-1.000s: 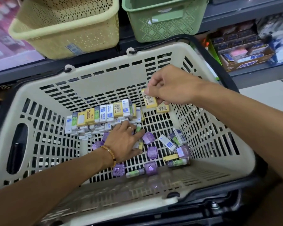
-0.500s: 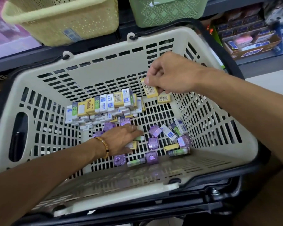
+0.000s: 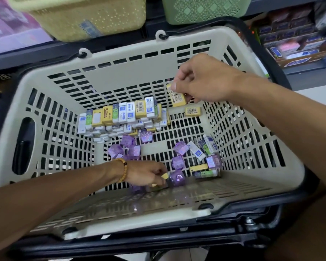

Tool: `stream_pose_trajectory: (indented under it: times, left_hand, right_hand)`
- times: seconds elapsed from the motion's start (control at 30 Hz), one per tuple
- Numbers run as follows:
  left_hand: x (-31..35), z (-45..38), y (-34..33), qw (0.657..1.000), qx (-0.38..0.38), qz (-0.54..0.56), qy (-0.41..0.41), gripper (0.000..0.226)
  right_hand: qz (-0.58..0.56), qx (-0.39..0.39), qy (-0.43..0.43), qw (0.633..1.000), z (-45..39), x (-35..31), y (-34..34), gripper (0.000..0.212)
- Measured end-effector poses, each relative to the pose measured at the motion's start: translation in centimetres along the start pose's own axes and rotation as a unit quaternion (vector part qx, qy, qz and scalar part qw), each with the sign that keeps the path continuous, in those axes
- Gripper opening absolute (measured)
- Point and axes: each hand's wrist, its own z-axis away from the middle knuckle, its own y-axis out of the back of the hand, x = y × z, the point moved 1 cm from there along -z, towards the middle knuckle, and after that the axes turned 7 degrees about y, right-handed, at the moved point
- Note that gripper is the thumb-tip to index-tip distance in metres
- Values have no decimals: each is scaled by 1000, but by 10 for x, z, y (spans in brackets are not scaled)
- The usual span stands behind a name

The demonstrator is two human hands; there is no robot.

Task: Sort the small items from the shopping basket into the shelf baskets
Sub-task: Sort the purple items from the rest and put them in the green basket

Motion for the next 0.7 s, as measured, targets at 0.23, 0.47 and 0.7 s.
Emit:
stream_pose_trajectory:
  times: [0.23, 0.47, 0.7]
  left_hand:
    - [-5, -6, -17, 998, 38, -40, -2, 51]
    - [19, 0, 23, 979, 166, 95, -73, 28]
    - [85, -46, 37, 932, 294, -127, -172, 27]
  right_hand:
    - [0, -1, -5, 1000, 0, -1, 0, 19]
    - [1, 17, -3, 1000, -4, 4, 0, 20]
    - [2, 36, 4, 999, -4, 5, 3, 21]
